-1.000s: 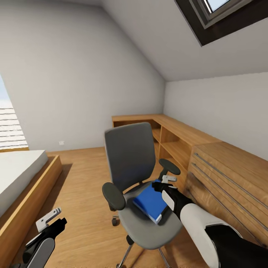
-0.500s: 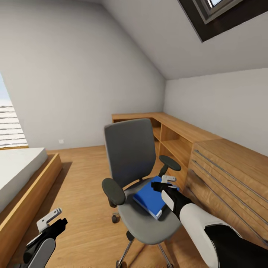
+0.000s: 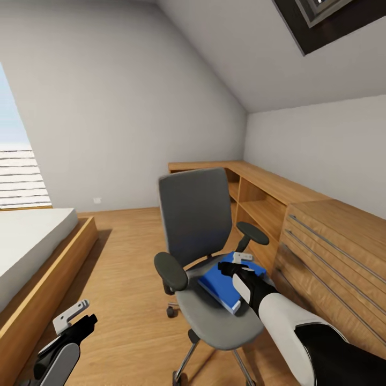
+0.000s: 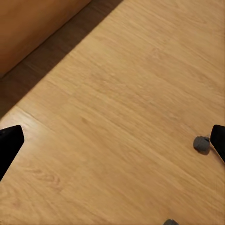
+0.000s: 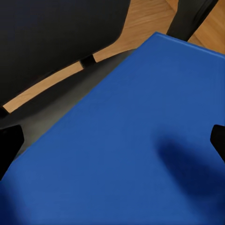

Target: In the bedroom, organize the workspace by keeping the computer under the desk, ensuring the monitor is on the desk, placing the keyboard on the desk next to the monitor, placing the mouse on the desk next to the keyboard, moving the folder from the swivel chair onto the desk next to the mouse, stacking the notebook on top of the folder with the pen on top of the notebook, and positioning the swivel chair next to the desk.

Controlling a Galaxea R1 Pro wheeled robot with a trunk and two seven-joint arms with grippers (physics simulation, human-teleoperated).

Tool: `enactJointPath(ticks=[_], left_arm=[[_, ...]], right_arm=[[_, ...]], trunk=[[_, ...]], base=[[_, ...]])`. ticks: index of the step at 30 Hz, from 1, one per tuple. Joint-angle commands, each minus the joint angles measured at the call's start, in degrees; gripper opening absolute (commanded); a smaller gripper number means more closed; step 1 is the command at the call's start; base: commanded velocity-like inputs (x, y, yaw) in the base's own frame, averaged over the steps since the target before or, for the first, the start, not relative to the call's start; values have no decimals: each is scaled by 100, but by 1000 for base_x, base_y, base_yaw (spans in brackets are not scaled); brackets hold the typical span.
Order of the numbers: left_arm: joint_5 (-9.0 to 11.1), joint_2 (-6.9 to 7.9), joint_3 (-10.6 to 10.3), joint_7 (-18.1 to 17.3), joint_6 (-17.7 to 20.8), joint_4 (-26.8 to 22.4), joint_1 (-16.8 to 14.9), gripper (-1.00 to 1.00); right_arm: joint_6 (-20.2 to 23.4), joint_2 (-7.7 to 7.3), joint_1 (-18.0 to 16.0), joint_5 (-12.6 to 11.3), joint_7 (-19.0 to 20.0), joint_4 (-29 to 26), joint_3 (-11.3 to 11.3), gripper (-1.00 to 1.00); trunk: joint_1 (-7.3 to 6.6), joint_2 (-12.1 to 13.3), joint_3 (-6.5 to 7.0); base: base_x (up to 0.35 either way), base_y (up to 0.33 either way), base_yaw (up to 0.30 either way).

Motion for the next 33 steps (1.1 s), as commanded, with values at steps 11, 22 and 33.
enactJointPath(ticks=[11,22,33], left_arm=[[5,14,-77,49,25,-7,4,100],[-4,14,-86,49,25,-7,4,100],[-21,14,-87,47,16,-50,4,100]], right_arm=[[31,-8,-1,-35,-12,-1,39,100],[37,-4,-1,-14,-9,33,47,100],[70,6,2,13,1,68,102,100]], trunk=[[-1,-3,-7],[-1,-3,-7],[-1,-3,-7]], base=[[68,0,4],[123,0,0],[139,0,0]])
